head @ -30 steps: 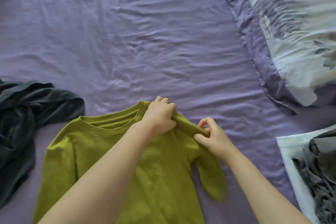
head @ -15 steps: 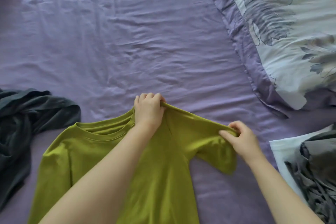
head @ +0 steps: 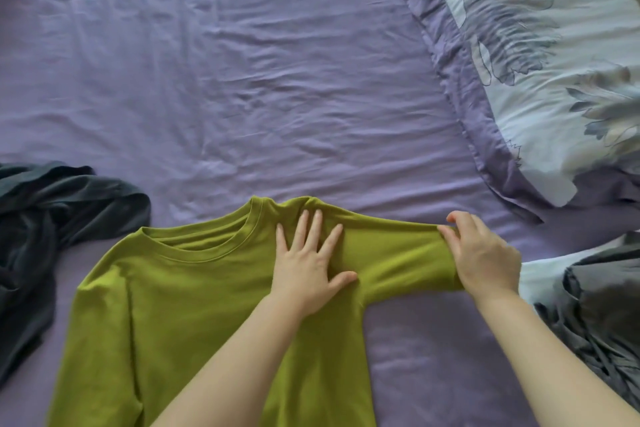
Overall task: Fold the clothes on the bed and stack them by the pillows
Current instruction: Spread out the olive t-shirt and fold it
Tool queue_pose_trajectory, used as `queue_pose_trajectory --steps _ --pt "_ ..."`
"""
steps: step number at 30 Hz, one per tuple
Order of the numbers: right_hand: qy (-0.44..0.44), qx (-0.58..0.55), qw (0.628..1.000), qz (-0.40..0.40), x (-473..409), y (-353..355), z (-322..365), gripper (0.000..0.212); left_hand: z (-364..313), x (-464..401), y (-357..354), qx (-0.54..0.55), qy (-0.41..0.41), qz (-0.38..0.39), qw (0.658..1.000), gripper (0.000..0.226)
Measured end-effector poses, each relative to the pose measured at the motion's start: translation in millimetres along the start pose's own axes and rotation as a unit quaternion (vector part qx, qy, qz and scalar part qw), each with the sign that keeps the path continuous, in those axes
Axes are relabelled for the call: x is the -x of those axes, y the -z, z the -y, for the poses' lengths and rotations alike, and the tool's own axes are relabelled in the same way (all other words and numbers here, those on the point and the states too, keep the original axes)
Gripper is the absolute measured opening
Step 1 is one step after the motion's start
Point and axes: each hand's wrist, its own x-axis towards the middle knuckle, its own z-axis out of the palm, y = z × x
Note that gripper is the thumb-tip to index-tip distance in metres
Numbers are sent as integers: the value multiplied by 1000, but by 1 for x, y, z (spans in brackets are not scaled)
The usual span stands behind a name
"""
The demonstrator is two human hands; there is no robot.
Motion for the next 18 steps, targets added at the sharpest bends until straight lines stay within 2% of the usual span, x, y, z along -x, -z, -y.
queue_pose_trajectory --steps 3,6,9,12,14,16,18 --pt "55 37 997 -36 1 0 -9 19 3 -5 5 -22 0 35 999 105" --pt "76 10 997 -1 14 0 4 26 -2 -3 8 -30 3 46 998 115" --pt "119 -17 992 43 40 -5 33 34 -10 7 8 -17 10 10 1000 111" --pt "197 -39 969 141 61 -13 58 41 -11 25 2 4 24 -22 999 94" --pt "156 -12 960 233 66 -15 68 48 -5 40 -5 13 38 -17 999 83" --pt "83 13 954 288 66 -14 77 49 8 56 -11 10 61 -8 998 75" --pt "30 24 950 309 64 -14 92 53 24 73 -14 3 82 -2 997 71"
